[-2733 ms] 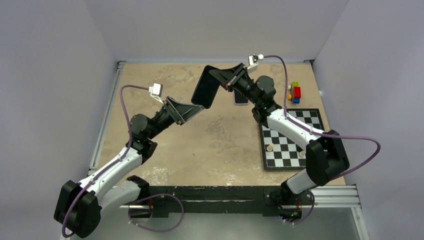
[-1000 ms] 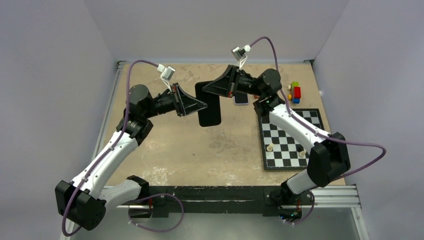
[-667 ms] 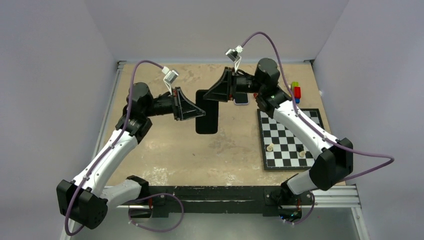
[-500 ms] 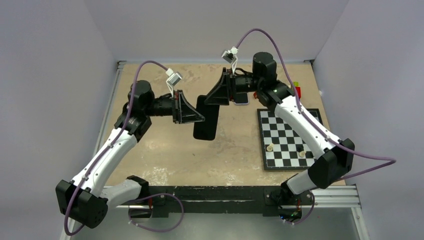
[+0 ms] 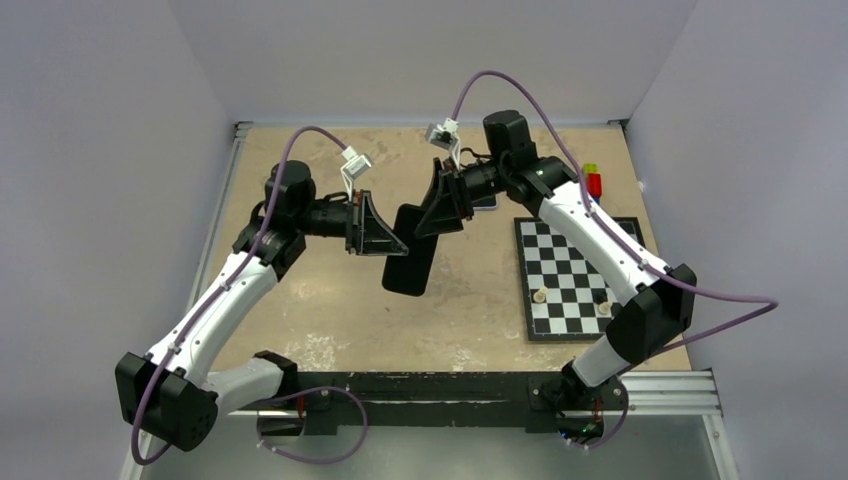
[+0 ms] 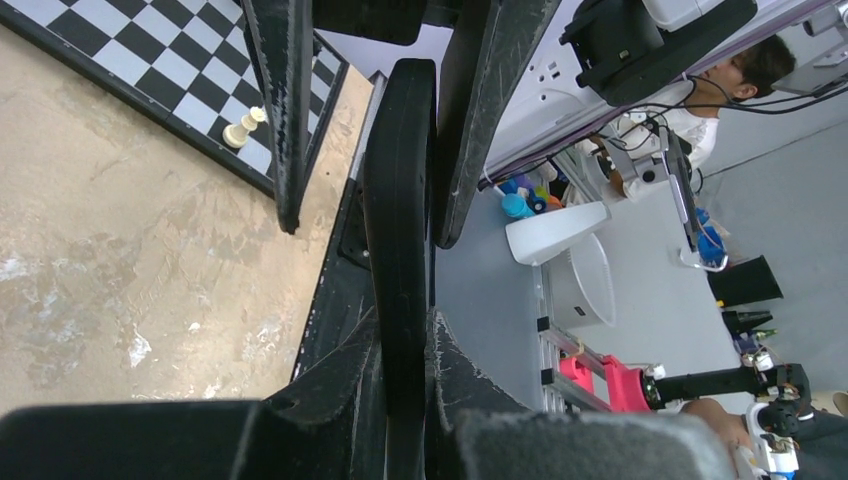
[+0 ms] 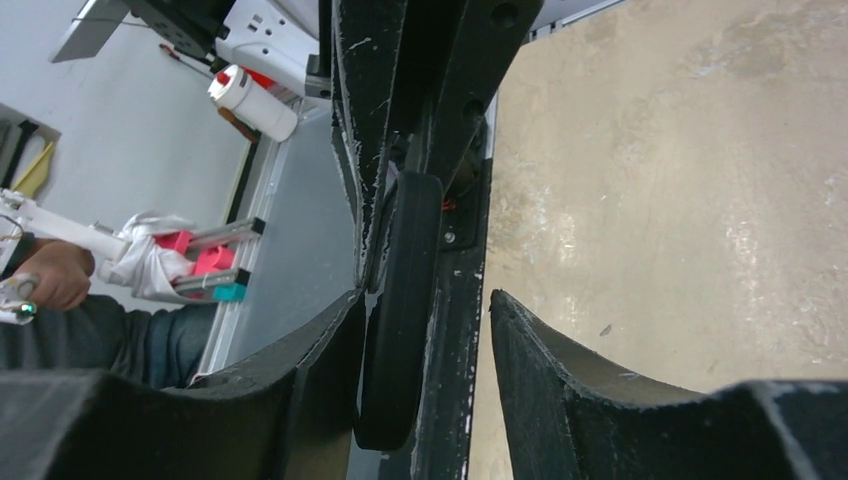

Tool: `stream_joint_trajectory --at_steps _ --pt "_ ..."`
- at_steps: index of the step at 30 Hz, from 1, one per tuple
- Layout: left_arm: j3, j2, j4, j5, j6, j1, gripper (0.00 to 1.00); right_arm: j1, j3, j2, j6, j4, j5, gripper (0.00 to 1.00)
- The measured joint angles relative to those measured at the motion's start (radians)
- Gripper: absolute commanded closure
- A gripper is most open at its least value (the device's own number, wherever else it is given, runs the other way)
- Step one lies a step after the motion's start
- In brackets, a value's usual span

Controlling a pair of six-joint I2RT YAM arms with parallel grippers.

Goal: Take the phone out of the phone case
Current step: Remove the phone case from the phone.

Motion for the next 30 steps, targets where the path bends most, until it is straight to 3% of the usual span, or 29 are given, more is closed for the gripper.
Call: stream_joint_trajectory --at_steps 3,4,6,7,8,11,13,15,18,22,25,30 --pt "0.0 0.0 0.001 0.01 0.001 0.0 1.0 0.008 0.0 0.003 -0.016 -0.013 -0.024 0.59" --pt "0.0 0.0 0.0 0.011 0.002 0.0 1.0 0.014 0.0 0.007 -0.015 -0.013 -0.032 0.68" --pt "0.0 0.0 -0.002 0.011 0.002 0.0 1.0 0.025 0.0 0.017 -0.013 -0.01 -0.056 0.97" --pt "0.0 0.0 -0.008 0.009 0.006 0.002 1.0 0.03 0.0 0.021 -0.015 -0.011 -0.066 1.0" --pt "0.0 0.0 -0.007 0.014 0.024 0.002 0.94 0.034 0.002 0.025 0.014 -0.02 -0.063 1.0" --pt "0.001 -0.009 -0.037 -0.023 0.05 0.005 0.48 0.031 -0.007 0.03 0.089 0.01 -0.041 1.0" --pt "0.021 -0.028 -0.103 -0.1 0.075 0.009 0.3 0.024 -0.065 0.006 0.167 0.13 0.005 1.0" --pt "0.037 -0.086 -0.159 -0.23 0.094 0.009 0.19 0.01 -0.17 -0.032 0.291 0.298 0.051 1.0" --pt "0.037 -0.243 -0.214 -0.473 0.087 0.008 0.16 -0.051 -0.301 -0.074 0.482 0.499 0.101 1.0" --pt "0.008 -0.455 -0.221 -0.763 0.011 0.009 0.22 -0.146 -0.405 -0.095 0.732 0.738 0.222 1.0" --pt "-0.068 -0.52 -0.135 -0.822 -0.056 0.008 0.27 -0.187 -0.51 -0.108 0.972 1.006 0.323 1.0" --pt "-0.249 -0.463 0.069 -0.763 -0.179 0.008 0.29 -0.182 -0.583 -0.059 1.293 1.367 0.432 1.0"
